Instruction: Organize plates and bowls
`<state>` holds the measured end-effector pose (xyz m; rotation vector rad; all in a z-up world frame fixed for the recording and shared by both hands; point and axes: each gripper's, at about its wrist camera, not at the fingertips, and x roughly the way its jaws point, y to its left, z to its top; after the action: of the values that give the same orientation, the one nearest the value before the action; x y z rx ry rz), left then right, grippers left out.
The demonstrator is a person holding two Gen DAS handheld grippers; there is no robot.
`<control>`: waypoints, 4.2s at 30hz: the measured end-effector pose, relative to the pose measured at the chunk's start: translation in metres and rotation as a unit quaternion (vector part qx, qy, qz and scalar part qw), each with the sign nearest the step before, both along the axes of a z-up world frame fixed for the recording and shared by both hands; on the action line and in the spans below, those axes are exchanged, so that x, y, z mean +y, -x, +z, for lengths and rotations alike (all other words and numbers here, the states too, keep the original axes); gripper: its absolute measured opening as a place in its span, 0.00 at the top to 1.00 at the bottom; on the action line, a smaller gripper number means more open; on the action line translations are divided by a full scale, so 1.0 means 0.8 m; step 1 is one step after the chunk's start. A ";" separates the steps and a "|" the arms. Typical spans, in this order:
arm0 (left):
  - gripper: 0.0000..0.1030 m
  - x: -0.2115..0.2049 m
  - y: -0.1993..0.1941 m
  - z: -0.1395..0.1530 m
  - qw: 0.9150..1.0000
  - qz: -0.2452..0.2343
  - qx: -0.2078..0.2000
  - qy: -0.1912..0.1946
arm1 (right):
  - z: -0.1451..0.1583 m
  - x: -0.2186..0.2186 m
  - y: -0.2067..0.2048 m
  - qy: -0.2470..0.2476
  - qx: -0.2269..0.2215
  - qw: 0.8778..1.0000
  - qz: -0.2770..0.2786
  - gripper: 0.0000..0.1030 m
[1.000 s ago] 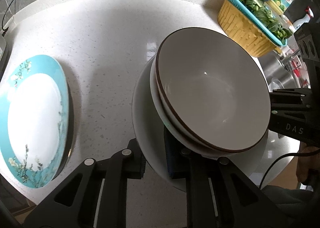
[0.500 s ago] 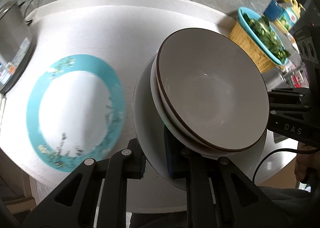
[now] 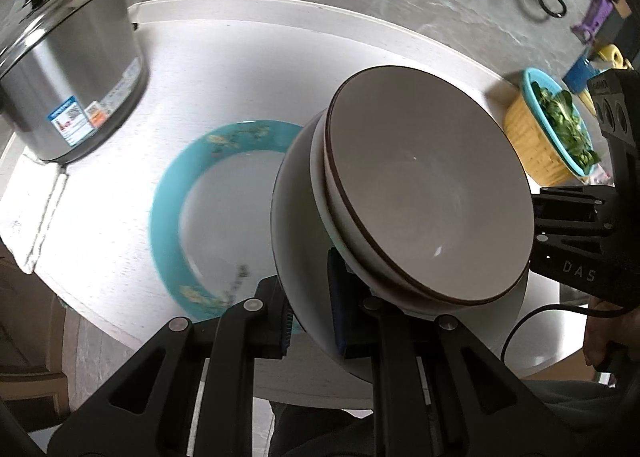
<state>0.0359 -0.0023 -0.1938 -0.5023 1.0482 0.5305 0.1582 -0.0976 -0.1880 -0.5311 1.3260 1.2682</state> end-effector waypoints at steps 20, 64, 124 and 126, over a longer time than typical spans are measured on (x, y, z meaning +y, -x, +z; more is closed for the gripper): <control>0.87 0.120 0.020 -0.064 1.000 -0.024 0.018 -0.004 | -0.050 0.099 0.054 0.027 0.013 0.999 -0.014 0.87; 0.29 0.139 0.066 -0.108 0.995 -0.095 -0.034 0.017 | -0.064 0.070 0.068 0.027 -0.009 0.992 -0.124 0.53; 0.00 0.188 0.201 0.146 0.941 -0.291 -0.167 -0.045 | 0.264 -0.031 0.345 -0.140 -0.345 0.727 -0.577 0.00; 0.00 0.178 0.187 0.140 0.944 -0.273 -0.132 -0.126 | 0.249 -0.025 0.330 -0.142 -0.287 0.766 -0.558 0.00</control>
<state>-0.1141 0.1403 -0.0821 -0.0393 0.7981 0.0935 -0.1056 -0.1176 0.0113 0.1409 0.6492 0.2199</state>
